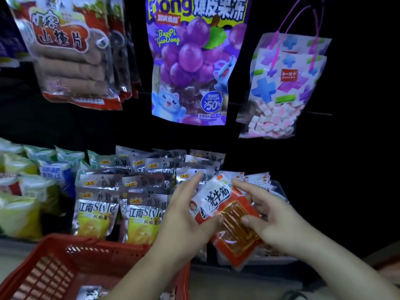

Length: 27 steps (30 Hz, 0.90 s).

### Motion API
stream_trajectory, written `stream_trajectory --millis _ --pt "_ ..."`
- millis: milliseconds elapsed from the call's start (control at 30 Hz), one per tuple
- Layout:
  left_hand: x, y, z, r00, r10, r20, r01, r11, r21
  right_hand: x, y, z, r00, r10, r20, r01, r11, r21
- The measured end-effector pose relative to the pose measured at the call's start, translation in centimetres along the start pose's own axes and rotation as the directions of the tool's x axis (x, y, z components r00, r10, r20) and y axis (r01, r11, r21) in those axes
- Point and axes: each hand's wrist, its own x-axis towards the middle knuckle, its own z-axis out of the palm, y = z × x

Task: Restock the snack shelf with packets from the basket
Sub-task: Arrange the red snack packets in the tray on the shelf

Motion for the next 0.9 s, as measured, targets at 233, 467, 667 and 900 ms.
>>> stream_trajectory --millis 233,467,667,900 --pt "0.7 -0.5 -0.8 0.997 -0.003 0.076 -0.002 0.998 0.062 0.1 0.1 -0.9 0.997 0.04 0.067 -0.038 0.999 -0.018" --pt "0.7 -0.7 -0.3 0.999 -0.027 0.038 0.027 1.0 -0.015 0.4 0.3 -0.8 0.995 -0.01 -0.094 -0.004 0.989 -0.145" --pt "0.8 0.1 -0.3 0.99 -0.117 -0.083 0.107 0.987 -0.119 0.2 0.6 -0.7 0.999 0.036 0.028 -0.036 0.999 -0.012" --pt "0.4 -0.3 -0.2 0.934 -0.301 -0.191 0.243 0.93 -0.275 0.7 2.3 -0.5 0.98 0.034 -0.195 -0.024 0.998 0.052"
